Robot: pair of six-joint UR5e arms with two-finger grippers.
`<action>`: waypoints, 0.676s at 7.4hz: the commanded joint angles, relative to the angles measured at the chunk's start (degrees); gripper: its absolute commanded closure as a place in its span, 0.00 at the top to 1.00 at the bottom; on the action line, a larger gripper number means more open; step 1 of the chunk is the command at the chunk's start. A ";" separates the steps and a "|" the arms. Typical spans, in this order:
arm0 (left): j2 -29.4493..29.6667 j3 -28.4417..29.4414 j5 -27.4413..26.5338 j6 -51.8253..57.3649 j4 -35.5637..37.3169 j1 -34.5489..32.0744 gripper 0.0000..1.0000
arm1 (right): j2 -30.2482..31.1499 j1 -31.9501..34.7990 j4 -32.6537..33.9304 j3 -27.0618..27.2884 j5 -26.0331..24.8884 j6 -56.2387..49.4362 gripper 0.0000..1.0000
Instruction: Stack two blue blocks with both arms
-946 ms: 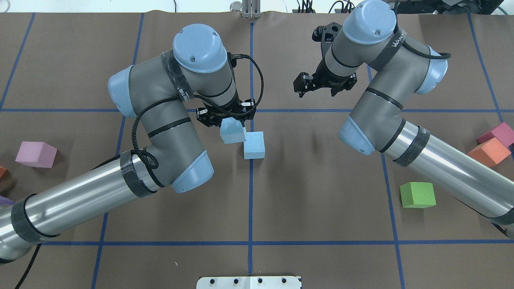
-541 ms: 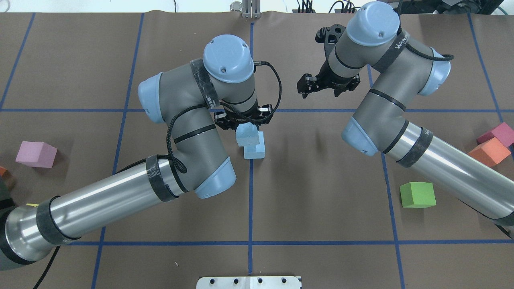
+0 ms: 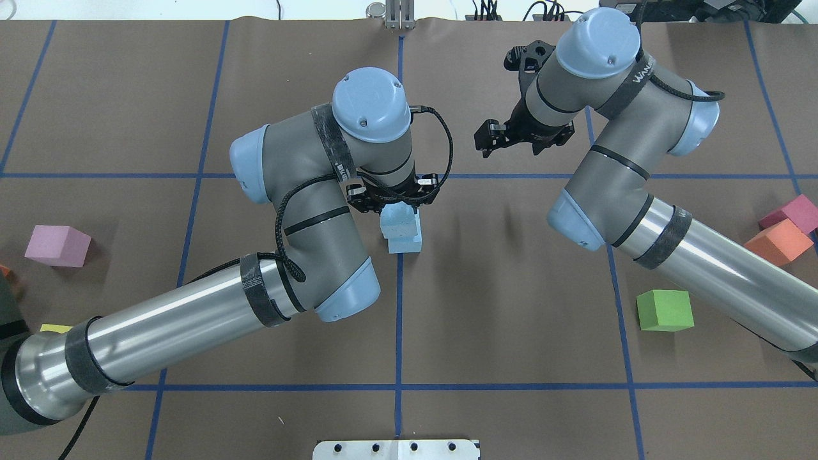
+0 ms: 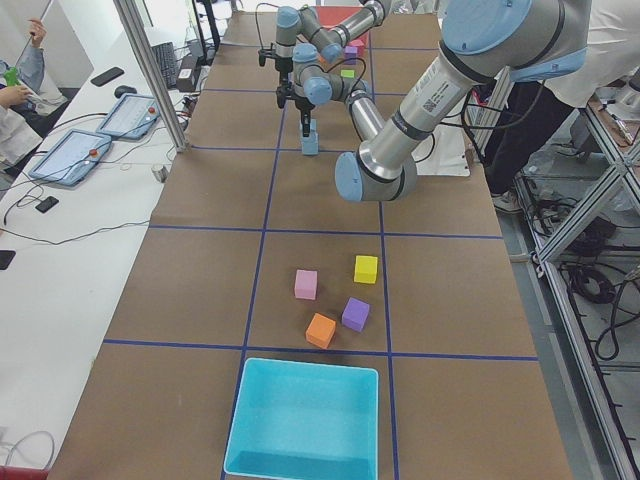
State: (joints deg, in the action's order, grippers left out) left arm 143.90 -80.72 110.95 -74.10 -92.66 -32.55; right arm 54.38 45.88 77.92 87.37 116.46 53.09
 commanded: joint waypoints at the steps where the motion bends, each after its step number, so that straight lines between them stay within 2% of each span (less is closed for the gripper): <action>1: -0.11 0.57 -0.73 0.36 -1.73 0.03 0.96 | 0.02 -0.09 -0.05 -0.09 0.00 0.00 1.00; 4: -0.28 -1.18 -1.53 0.27 -1.38 -0.14 0.99 | -0.07 -0.09 -0.13 0.08 0.00 -1.57 1.00; 5: -0.98 -3.10 -1.26 0.27 -1.03 -0.41 0.99 | 0.11 -0.09 -0.22 0.17 -1.48 -2.37 1.00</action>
State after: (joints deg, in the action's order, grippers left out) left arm 143.47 -82.06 109.53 -73.83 -94.03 -32.72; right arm 54.40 45.79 77.79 87.44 116.13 51.83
